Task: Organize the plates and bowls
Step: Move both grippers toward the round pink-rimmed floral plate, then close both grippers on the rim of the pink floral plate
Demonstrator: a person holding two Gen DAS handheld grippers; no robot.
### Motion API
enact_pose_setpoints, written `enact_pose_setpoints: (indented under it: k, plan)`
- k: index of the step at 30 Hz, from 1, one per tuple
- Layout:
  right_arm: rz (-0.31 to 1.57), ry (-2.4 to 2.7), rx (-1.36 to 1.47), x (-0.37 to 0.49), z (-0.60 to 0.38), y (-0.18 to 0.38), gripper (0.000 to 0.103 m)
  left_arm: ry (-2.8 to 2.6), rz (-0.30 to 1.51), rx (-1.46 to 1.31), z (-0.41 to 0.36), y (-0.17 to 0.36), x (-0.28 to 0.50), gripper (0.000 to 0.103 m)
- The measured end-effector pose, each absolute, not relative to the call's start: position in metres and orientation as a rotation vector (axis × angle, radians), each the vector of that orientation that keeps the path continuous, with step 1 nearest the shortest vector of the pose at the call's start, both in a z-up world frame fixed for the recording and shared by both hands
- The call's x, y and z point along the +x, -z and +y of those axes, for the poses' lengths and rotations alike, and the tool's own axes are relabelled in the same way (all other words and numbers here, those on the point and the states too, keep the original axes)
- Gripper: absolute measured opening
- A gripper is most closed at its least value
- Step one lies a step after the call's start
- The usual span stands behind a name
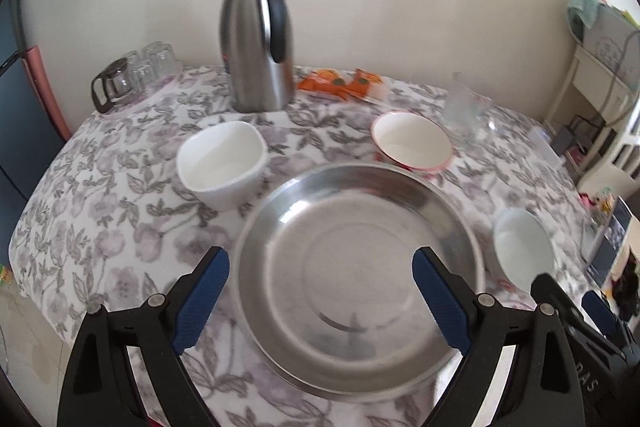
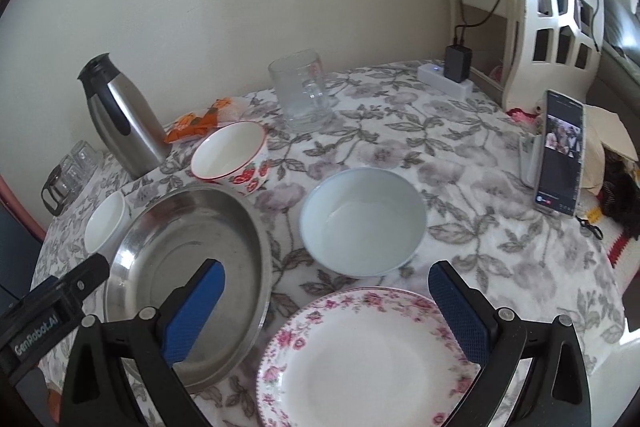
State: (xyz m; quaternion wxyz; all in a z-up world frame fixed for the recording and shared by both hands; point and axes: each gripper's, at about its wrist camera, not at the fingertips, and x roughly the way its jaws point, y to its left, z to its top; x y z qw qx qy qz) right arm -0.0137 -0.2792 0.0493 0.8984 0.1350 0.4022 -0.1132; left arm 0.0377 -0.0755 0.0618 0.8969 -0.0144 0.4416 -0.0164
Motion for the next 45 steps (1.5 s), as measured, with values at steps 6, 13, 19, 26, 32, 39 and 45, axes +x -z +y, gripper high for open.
enact_pose_setpoints:
  k: [6, 13, 19, 26, 32, 39, 45]
  plan:
    - [0.837, 0.289, 0.331, -0.026, -0.310, -0.047, 0.103, 0.097, 0.956, -0.012, -0.102, -0.059, 0.026, 0.093]
    - [0.888, 0.345, 0.424, -0.041, -0.346, -0.031, 0.103, 0.182, 1.028, -0.068, -0.124, -0.050, 0.015, 0.093]
    - [0.949, 0.366, 0.521, -0.055, -0.373, -0.005, 0.103, 0.218, 1.086, -0.073, -0.140, -0.042, 0.007, 0.093]
    - [1.025, 0.370, 0.557, -0.057, -0.378, 0.016, 0.103, 0.261, 1.133, -0.030, -0.160, -0.031, -0.004, 0.093]
    - [1.053, 0.367, 0.545, -0.056, -0.375, 0.023, 0.103, 0.300, 1.208, -0.053, -0.168, -0.013, -0.008, 0.094]
    - [1.086, 0.336, 0.580, -0.055, -0.376, 0.033, 0.103, 0.328, 1.208, -0.058, -0.175, -0.002, -0.009, 0.099]
    - [1.088, 0.300, 0.621, -0.056, -0.375, 0.034, 0.097, 0.329, 1.177, -0.020, -0.180, 0.001, -0.007, 0.099]
